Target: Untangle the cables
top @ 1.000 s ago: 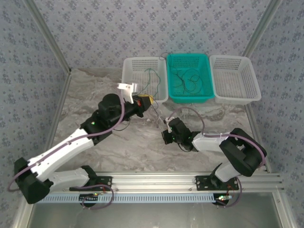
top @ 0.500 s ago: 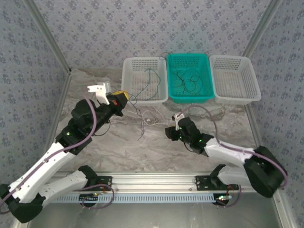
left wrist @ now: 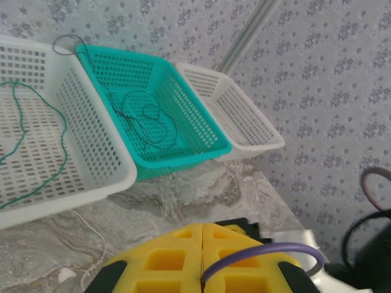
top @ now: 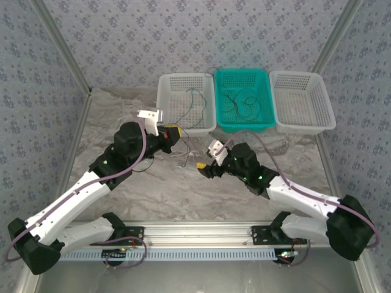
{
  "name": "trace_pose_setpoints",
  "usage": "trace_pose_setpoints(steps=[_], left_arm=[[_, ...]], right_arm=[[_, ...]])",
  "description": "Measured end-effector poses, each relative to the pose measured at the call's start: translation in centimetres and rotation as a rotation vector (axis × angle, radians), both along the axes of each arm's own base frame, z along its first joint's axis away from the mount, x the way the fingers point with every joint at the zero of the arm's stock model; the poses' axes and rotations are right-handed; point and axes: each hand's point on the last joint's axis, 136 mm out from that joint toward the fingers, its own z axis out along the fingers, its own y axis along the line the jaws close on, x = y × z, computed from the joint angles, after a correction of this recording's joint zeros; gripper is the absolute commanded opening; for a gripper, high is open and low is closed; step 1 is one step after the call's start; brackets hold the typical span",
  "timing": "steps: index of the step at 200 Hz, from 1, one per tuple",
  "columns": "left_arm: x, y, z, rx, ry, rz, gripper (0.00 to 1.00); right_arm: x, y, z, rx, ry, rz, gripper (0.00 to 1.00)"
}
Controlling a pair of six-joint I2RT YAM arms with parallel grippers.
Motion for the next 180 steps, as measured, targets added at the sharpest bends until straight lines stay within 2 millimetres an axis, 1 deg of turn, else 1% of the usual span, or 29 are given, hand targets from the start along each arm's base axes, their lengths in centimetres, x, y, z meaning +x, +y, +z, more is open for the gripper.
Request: trace_pose_setpoints(steps=[14, 36, 48, 52, 55, 66, 72, 78, 83, 95, 108, 120, 134, 150, 155, 167, 180], left_arm=[[-0.4, -0.6, -0.2, 0.003, 0.006, -0.024, 0.0], [-0.8, -1.3, -0.6, 0.014, 0.013, -0.051, 0.0], [-0.9, -1.6, -0.8, 0.019, 0.015, -0.061, 0.0], [-0.9, -1.6, -0.8, 0.021, 0.015, -0.065, 0.0], [-1.0, -1.7, -0.9, 0.023, 0.015, -0.067, 0.0], [-1.1, -1.7, -0.8, 0.027, 0.012, -0.07, 0.0], [-1.1, -1.7, -0.8, 0.028, 0.009, -0.071, 0.0], [-1.1, -1.7, -0.7, 0.029, 0.005, -0.071, 0.0], [-1.1, -1.7, -0.6, 0.029, 0.003, -0.07, 0.0], [-0.9, -1.3, -0.5, 0.034, -0.005, -0.05, 0.0], [-0.5, -0.2, -0.4, 0.05, -0.011, 0.014, 0.0], [-0.1, 1.7, -0.1, 0.064, -0.018, 0.103, 0.0], [-0.1, 4.4, 0.8, 0.058, -0.042, 0.197, 0.0], [-0.4, 6.7, 0.3, 0.073, -0.039, 0.261, 0.0], [-0.4, 7.3, 0.1, 0.077, -0.034, 0.28, 0.0], [-0.3, 8.5, 0.1, 0.08, -0.035, 0.324, 0.0], [-0.1, 9.4, 0.5, 0.074, -0.046, 0.36, 0.0]], right_arm=[[0.7, 0.9, -1.2, -0.077, -0.041, 0.055, 0.77], [2.6, 2.3, -3.1, -0.183, -0.091, 0.1, 0.72], [3.3, 2.7, -3.7, -0.21, -0.107, 0.112, 0.66], [3.4, 2.7, -3.9, -0.217, -0.112, 0.117, 0.61], [3.5, 2.8, -4.1, -0.221, -0.113, 0.12, 0.55], [3.5, 2.9, -4.3, -0.229, -0.124, 0.136, 0.27], [3.5, 2.9, -4.4, -0.229, -0.128, 0.143, 0.15], [3.5, 3.0, -4.3, -0.226, -0.131, 0.146, 0.05], [3.5, 3.1, -4.2, -0.222, -0.133, 0.148, 0.0], [3.5, 3.2, -4.0, -0.204, -0.133, 0.149, 0.0], [3.5, 3.3, -3.9, -0.166, -0.129, 0.133, 0.0], [3.4, 2.8, -4.4, -0.117, -0.089, 0.081, 0.0], [3.1, 1.8, -5.7, -0.059, -0.011, -0.004, 0.0], [2.8, 1.2, -6.1, 0.03, 0.056, -0.11, 0.0], [2.6, 0.9, -6.3, 0.049, 0.075, -0.141, 0.02], [2.3, -0.4, -7.4, 0.076, 0.131, -0.233, 0.05], [2.1, -2.9, -9.7, 0.063, 0.193, -0.348, 0.08]])
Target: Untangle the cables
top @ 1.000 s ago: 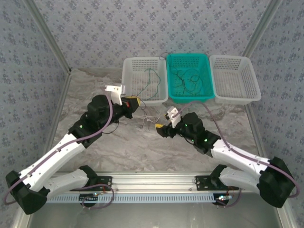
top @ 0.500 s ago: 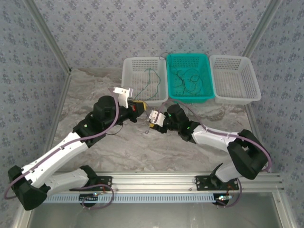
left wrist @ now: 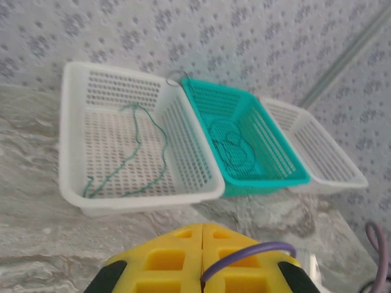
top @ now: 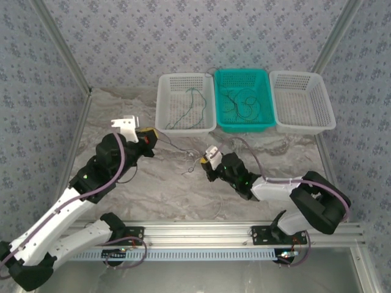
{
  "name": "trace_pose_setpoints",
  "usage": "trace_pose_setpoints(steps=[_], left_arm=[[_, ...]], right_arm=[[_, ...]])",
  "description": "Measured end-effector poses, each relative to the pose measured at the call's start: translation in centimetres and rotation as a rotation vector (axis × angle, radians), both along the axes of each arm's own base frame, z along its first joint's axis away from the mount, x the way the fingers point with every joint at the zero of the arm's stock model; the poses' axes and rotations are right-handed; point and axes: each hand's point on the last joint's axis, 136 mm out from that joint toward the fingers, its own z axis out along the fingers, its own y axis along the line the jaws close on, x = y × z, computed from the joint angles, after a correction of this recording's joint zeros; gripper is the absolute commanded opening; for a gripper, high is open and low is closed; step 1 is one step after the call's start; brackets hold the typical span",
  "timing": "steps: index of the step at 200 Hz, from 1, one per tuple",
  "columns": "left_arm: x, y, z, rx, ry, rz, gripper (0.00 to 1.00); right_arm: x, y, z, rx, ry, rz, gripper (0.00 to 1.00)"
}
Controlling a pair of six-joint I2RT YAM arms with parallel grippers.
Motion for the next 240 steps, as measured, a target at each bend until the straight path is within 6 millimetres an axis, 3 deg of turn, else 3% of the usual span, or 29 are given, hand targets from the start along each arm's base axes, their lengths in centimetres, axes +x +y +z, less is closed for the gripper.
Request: trace_pose_setpoints(steps=[22, 42, 58, 81, 100, 117, 141, 177, 207, 226, 240], left_arm=[[0.1, 0.7, 0.3, 0.002, -0.012, 0.032, 0.0], [0.3, 1.1, 0.4, 0.0, -0.016, 0.048, 0.0], [0.3, 0.9, 0.6, -0.009, -0.02, 0.032, 0.0], [0.3, -1.4, 0.7, -0.027, -0.018, -0.073, 0.0], [0.4, -3.8, 0.5, -0.022, 0.002, -0.171, 0.0], [0.3, -6.2, 0.3, 0.003, 0.018, -0.259, 0.0], [-0.2, -9.3, 0.5, 0.043, 0.015, -0.361, 0.0], [-0.6, -12.2, -0.6, 0.084, 0.03, -0.45, 0.0], [-0.6, -13.7, -2.0, 0.113, 0.059, -0.486, 0.0], [-1.0, -14.3, -2.4, 0.119, 0.064, -0.505, 0.0], [-1.1, -14.5, -2.4, 0.122, 0.063, -0.514, 0.0]], right_arm=[[-0.5, -4.2, -2.7, -0.042, 0.08, -0.159, 0.12], [0.1, -6.8, -2.4, -0.022, 0.089, -0.271, 0.14], [0.7, -8.1, -0.7, 0.025, 0.066, -0.335, 0.21], [1.0, -9.4, 1.9, 0.103, 0.046, -0.391, 0.67], [1.0, -9.2, 4.6, 0.173, 0.026, -0.363, 0.74], [0.2, -7.5, 7.7, 0.249, -0.006, -0.245, 0.78], [-1.9, -4.8, 12.5, 0.33, -0.071, -0.029, 0.79], [-4.8, -1.4, 19.9, 0.393, -0.19, 0.242, 0.77], [-5.9, 0.8, 23.5, 0.448, -0.254, 0.363, 0.74], [-5.7, 2.5, 23.6, 0.446, -0.252, 0.404, 0.58], [-5.0, 3.9, 22.8, 0.431, -0.229, 0.417, 0.34]])
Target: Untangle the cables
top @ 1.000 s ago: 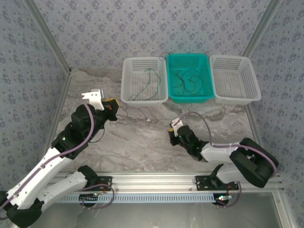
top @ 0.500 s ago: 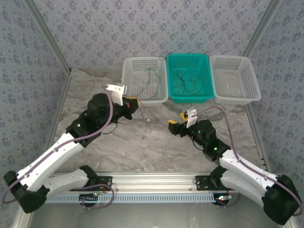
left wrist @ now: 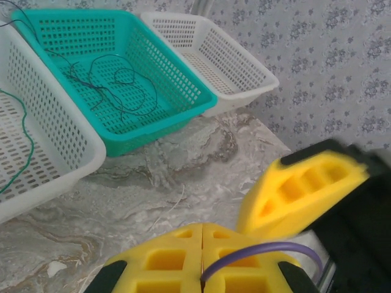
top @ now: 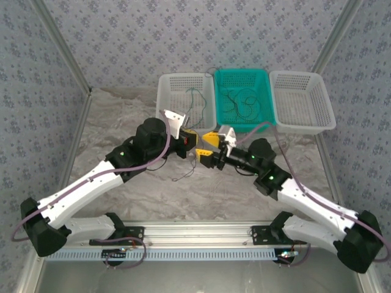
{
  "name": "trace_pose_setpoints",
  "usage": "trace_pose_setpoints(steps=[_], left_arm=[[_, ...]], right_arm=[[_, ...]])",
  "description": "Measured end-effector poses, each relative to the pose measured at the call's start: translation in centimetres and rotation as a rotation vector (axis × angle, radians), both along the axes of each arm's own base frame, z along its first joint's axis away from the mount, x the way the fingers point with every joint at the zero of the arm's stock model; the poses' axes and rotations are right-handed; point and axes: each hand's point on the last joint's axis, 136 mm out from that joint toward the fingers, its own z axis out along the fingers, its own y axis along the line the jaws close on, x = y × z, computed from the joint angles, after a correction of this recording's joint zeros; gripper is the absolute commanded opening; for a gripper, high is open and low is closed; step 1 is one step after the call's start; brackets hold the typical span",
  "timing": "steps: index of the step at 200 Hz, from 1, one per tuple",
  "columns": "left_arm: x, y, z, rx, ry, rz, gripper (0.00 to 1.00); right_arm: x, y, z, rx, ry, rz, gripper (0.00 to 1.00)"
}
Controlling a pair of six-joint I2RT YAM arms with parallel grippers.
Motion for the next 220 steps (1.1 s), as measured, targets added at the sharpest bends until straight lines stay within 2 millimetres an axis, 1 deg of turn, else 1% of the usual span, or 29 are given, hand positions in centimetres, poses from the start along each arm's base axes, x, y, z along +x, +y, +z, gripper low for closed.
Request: trace_pose_setpoints(steps=[12, 17, 20, 38, 45, 57, 62, 72, 86, 106, 111, 115, 123, 134, 143, 152, 170, 185, 207, 220], left_arm=[[0.5, 0.5, -0.3, 0.018, -0.006, 0.03, 0.0], [0.7, 0.7, -0.3, 0.019, -0.006, 0.038, 0.0], [0.9, 0.8, -0.3, 0.02, -0.007, 0.043, 0.0], [0.6, 0.6, -0.1, 0.027, -0.017, 0.048, 0.0], [0.8, 0.9, -0.3, 0.041, -0.02, 0.073, 0.0], [1.6, 2.4, -0.8, 0.087, -0.028, 0.16, 0.0], [2.0, 3.2, -1.1, 0.114, -0.03, 0.205, 0.0], [2.1, 4.2, -1.8, 0.159, -0.025, 0.247, 0.0], [1.8, 4.4, -2.3, 0.181, -0.027, 0.254, 0.05], [1.6, 4.8, -2.8, 0.189, -0.033, 0.252, 0.16], [1.9, 5.6, -3.1, 0.201, -0.037, 0.292, 0.19], [2.5, 6.6, -3.4, 0.214, -0.038, 0.335, 0.22], [4.0, 9.3, -3.9, 0.238, -0.039, 0.447, 0.27], [5.4, 12.6, -4.6, 0.282, -0.043, 0.577, 0.35], [6.1, 14.7, -5.1, 0.302, -0.036, 0.663, 0.39], [6.3, 16.0, -5.5, 0.325, -0.036, 0.711, 0.42], [6.1, 17.4, -6.2, 0.343, -0.031, 0.756, 0.44], [5.7, 17.9, -6.2, 0.332, -0.032, 0.765, 0.51], [4.9, 17.5, -5.5, 0.271, -0.05, 0.716, 0.64], [4.2, 16.8, -4.9, 0.219, -0.06, 0.662, 0.71]], right_arm=[[0.7, 0.8, -0.7, -0.014, 0.011, 0.001, 0.11], [1.1, 0.9, -0.9, -0.018, 0.018, -0.014, 0.03], [1.3, 1.0, -1.1, -0.022, 0.021, -0.018, 0.0], [2.5, 0.9, -2.2, -0.05, 0.044, -0.058, 0.0], [2.6, 0.7, -2.4, -0.057, 0.051, -0.064, 0.0], [2.6, 0.3, -2.2, -0.055, 0.046, -0.074, 0.0], [2.3, 0.1, -2.0, -0.05, 0.04, -0.075, 0.0], [1.7, -0.3, -0.8, -0.028, 0.013, -0.071, 0.0], [0.6, -0.9, 0.4, -0.009, -0.015, -0.056, 0.0], [-0.8, -1.8, 1.0, -0.003, -0.028, -0.039, 0.0], [-1.2, -2.2, 1.1, -0.002, -0.03, -0.035, 0.0], [-1.5, -2.5, 1.3, 0.0, -0.031, -0.037, 0.0], [-2.1, -3.2, 1.9, 0.011, -0.043, -0.041, 0.0], [-2.8, -4.2, 3.2, 0.038, -0.072, -0.05, 0.0], [-3.2, -5.0, 4.2, 0.062, -0.095, -0.066, 0.0], [-3.4, -5.7, 4.9, 0.078, -0.107, -0.084, 0.0], [-2.8, -6.9, 5.9, 0.095, -0.112, -0.137, 0.0], [-1.7, -7.7, 6.8, 0.101, -0.109, -0.191, 0.0], [0.7, -9.0, 8.0, 0.107, -0.091, -0.28, 0.0], [2.7, -10.0, 8.7, 0.112, -0.069, -0.348, 0.0]])
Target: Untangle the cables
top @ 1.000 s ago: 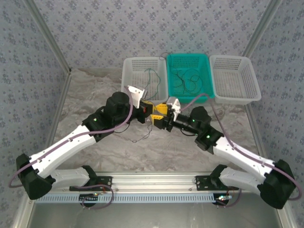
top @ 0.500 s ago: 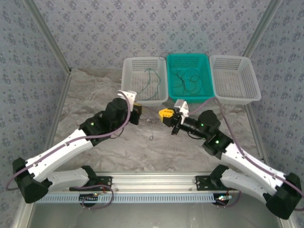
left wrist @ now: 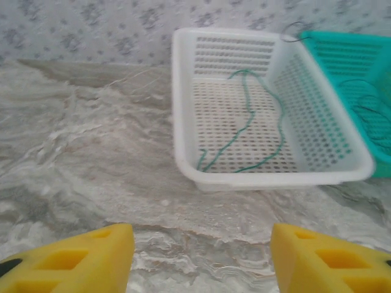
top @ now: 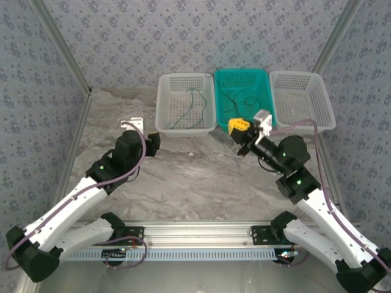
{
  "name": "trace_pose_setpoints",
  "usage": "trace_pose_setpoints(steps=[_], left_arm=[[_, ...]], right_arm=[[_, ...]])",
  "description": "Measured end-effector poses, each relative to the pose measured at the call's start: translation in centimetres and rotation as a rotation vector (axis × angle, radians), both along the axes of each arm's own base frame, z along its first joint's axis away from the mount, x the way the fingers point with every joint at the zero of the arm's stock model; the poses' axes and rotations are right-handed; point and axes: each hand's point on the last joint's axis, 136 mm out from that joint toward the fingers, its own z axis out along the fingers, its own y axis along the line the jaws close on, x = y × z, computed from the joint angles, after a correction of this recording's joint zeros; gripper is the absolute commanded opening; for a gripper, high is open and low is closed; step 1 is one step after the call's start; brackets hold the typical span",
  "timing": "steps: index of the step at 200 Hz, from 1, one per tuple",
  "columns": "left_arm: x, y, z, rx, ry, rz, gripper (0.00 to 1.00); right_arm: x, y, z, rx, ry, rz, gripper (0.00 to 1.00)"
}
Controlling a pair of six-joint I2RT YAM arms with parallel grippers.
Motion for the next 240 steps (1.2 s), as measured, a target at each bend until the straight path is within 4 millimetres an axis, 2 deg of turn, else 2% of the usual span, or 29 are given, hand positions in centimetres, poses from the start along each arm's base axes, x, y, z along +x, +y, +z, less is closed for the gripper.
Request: trace_pose_setpoints(steps=[29, 46, 67, 99, 113, 138, 143, 157, 179, 199, 208, 222, 240], left_arm=[[-2.1, -3.2, 1.8, -0.126, -0.066, -0.232, 0.87], [-4.0, -5.6, 3.1, -0.204, -0.1, -0.407, 0.89], [-6.4, -8.2, 4.9, -0.259, -0.14, -0.598, 0.93], [-9.3, -10.5, 5.0, -0.251, -0.141, -0.765, 0.96], [-9.6, -10.8, 4.8, -0.242, -0.131, -0.784, 0.97], [-9.6, -10.7, 4.5, -0.232, -0.127, -0.78, 0.98], [-9.6, -10.7, 4.5, -0.231, -0.127, -0.777, 0.98], [-9.4, -10.6, 4.5, -0.228, -0.127, -0.768, 0.98], [-9.4, -10.6, 4.4, -0.237, -0.123, -0.763, 0.98], [-9.4, -10.7, 3.5, -0.243, -0.103, -0.759, 0.98], [-9.4, -10.8, 2.9, -0.243, -0.09, -0.756, 0.98], [-9.2, -10.8, 2.3, -0.243, -0.071, -0.745, 0.98], [-8.9, -10.8, 1.7, -0.239, -0.054, -0.73, 0.98]], right_arm=[[5.2, -2.9, 1.6, 0.031, 0.061, -0.166, 0.0], [8.4, -4.6, 2.5, 0.051, 0.091, -0.252, 0.0], [12.5, -6.3, 2.7, 0.063, 0.137, -0.333, 0.0], [19.1, -7.7, 2.1, 0.063, 0.203, -0.42, 0.0], [21.7, -8.2, 0.8, 0.073, 0.243, -0.442, 0.0], [26.5, -9.7, -3.7, 0.084, 0.36, -0.49, 0.0], [27.3, -10.0, -4.8, 0.081, 0.387, -0.501, 0.04], [29.5, -10.6, -8.1, 0.076, 0.472, -0.527, 0.22], [31.0, -11.1, -13.4, 0.056, 0.636, -0.577, 0.5], [30.6, -11.5, -16.8, 0.05, 0.765, -0.624, 0.63], [30.2, -11.6, -17.5, 0.051, 0.802, -0.637, 0.68], [29.7, -11.6, -17.8, 0.056, 0.831, -0.65, 0.69], [28.7, -11.2, -17.0, 0.058, 0.848, -0.641, 0.68]])
